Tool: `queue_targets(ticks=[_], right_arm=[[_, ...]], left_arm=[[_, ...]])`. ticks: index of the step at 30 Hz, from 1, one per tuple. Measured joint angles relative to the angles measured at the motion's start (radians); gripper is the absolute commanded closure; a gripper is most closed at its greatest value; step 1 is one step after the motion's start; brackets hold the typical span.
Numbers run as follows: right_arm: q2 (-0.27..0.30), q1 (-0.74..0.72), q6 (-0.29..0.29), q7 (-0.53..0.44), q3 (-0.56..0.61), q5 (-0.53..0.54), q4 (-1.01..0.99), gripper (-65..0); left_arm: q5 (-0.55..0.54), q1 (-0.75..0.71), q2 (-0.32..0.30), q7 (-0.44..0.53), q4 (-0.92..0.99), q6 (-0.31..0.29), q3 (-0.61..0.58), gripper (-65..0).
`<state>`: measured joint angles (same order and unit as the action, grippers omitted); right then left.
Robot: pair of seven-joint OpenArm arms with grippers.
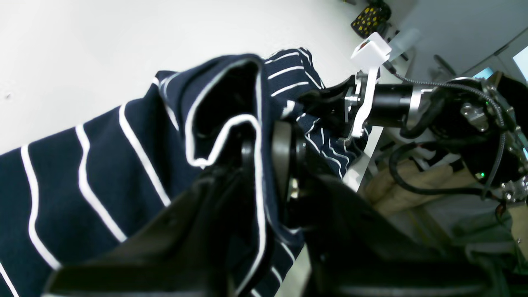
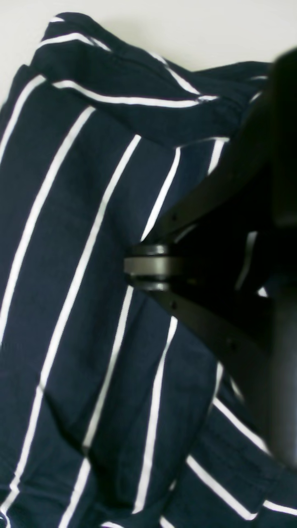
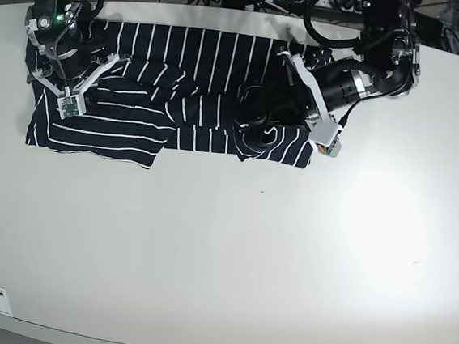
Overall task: Fold the T-shirt properly
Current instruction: 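Lift the strip's end with the left gripper and fold it toward the right gripper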
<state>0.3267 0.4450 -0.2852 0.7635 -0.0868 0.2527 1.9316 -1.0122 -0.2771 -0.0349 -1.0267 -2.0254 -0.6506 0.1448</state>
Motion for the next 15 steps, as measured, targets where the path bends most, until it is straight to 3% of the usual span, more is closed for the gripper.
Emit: queue_targets(ticks=[5,6,13,15], right_arm=[[0.000,0.000,-0.010,0.000,0.000,0.002,0.000,0.0],[0.000,0.000,-0.015,0.001,0.000,0.002,0.000,-0.5],[0.000,0.000,-0.031,0.006,-0.001,0.021,0.001,-1.8],[0.000,0.000,-0.031,0.006,-0.001,0.021,0.001,-1.8]], left_arm=[[-0.106,0.006,0.002,0.015,0.000,0.002,0.000,-38.1],[-0.135,0.006,0.002,0.014,0.000,0.002,0.000,-40.5],[-0.166,0.006,0.002,0.006,0.000,0.002,0.000,-40.5],[-0.166,0.006,0.002,0.006,0.000,0.002,0.000,-36.9]])
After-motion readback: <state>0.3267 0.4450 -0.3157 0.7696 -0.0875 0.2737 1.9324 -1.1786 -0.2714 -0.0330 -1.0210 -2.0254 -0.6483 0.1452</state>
